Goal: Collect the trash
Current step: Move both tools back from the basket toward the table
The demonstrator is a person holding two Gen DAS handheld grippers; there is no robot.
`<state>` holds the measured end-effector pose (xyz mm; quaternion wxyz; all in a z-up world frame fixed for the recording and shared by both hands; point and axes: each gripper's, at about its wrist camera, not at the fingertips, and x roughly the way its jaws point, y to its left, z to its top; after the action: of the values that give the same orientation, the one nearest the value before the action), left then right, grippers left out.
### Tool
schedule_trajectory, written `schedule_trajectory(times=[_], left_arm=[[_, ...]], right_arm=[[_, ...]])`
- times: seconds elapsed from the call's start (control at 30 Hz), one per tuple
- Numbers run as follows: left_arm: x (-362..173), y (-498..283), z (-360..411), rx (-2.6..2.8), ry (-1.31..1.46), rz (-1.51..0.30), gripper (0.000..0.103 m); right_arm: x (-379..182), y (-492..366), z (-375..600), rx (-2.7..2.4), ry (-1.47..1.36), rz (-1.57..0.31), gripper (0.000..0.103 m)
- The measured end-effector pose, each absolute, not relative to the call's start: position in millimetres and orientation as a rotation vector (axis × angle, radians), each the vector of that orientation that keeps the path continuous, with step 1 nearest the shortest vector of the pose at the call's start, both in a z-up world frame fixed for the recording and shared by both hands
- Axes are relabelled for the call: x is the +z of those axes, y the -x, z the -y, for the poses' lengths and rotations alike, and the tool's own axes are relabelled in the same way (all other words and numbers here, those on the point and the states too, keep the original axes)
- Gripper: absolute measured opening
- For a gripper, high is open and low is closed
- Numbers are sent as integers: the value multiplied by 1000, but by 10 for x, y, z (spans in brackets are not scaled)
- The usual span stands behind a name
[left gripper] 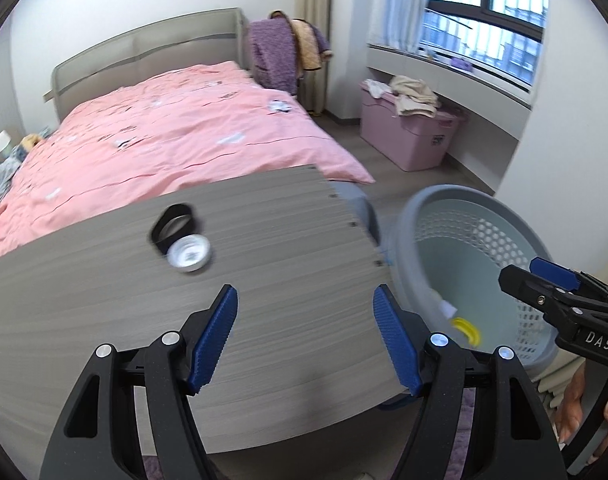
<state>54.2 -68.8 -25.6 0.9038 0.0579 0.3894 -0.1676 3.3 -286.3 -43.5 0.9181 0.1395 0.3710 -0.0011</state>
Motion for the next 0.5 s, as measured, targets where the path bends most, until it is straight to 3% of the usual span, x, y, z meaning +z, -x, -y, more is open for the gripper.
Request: schedule_trajectory(times=[0.5], left_arm=[[-373,-744,-433,-132,-4,-829,67]], right_arm=[[-461,-659,1883,175,-177,-812,87]])
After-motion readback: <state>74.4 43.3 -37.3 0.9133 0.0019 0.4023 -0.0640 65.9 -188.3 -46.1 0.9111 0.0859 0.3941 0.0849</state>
